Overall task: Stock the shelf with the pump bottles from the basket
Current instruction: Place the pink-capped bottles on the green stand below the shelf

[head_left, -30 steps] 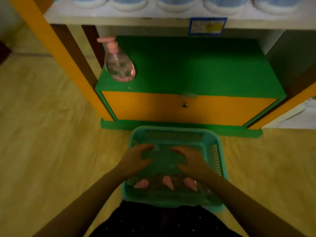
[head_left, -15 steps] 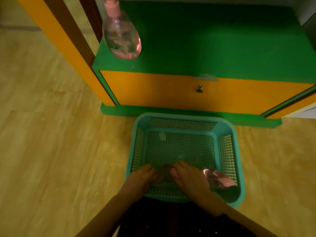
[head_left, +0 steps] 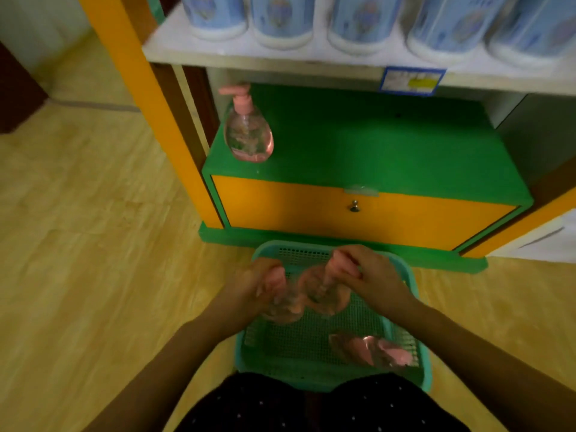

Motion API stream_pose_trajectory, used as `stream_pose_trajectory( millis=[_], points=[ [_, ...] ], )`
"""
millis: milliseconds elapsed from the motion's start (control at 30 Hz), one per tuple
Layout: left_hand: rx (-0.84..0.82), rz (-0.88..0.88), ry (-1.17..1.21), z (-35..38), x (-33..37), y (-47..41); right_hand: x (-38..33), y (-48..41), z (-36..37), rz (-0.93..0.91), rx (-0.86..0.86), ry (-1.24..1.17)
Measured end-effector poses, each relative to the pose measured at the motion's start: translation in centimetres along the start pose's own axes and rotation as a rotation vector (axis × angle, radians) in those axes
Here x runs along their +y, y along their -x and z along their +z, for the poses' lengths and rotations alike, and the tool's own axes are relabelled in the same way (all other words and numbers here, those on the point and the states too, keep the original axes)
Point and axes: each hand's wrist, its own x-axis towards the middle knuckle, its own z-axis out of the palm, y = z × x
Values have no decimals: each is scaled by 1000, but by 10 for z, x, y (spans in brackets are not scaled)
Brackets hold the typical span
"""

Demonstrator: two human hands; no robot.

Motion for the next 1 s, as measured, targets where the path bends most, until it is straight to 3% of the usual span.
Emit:
stream_pose_trajectory(
  millis=[267,500,733,1000],
  points=[
    [298,143,76,-105,94,-9,-75,-16,-94,-160,207,-37],
    [490,213,112,-160,152,-29,-117,-44,-130,-289,335,58],
    [598,140,100,-164,140,-45,-119,-96,-109,-241,368,127],
    [552,57,8,-157,104,-58,-105,-153,-75,-201,393,203]
  ],
)
